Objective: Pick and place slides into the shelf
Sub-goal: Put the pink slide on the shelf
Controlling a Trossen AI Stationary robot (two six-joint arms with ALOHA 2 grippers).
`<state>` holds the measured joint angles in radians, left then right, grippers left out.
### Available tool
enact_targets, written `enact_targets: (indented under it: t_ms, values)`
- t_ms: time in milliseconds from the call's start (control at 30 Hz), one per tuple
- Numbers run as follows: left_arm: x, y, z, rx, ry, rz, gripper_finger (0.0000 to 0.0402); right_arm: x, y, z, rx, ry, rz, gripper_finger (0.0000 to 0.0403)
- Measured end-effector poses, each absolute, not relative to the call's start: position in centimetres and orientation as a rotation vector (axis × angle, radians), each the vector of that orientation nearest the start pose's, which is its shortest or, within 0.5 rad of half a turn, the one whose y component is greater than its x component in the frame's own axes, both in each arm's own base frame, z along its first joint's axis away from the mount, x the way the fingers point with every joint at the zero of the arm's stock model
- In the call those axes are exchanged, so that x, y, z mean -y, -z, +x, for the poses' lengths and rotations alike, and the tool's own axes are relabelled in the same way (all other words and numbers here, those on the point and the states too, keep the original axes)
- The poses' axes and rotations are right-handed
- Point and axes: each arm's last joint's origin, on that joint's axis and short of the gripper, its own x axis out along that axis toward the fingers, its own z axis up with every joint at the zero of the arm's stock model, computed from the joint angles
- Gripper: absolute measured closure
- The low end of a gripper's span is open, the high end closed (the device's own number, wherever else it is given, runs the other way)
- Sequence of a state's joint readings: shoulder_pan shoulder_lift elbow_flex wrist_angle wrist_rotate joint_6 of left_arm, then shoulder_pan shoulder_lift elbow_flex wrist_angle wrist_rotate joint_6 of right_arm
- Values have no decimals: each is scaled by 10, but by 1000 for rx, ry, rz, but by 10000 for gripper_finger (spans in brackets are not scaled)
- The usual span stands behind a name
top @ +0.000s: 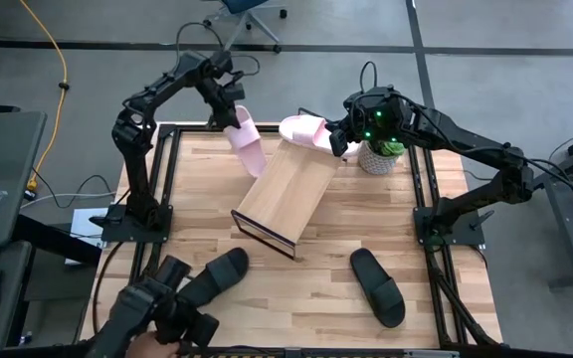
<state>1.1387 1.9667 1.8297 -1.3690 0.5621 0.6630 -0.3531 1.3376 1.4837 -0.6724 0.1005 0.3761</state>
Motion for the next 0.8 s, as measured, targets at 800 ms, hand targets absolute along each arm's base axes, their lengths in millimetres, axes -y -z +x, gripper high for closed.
enact_targets:
  t_ms: [800]
  values:
    - [-310, -424, 158, -883, -353, -319, 401, 98, -407, 258, -454, 521, 367, 402]
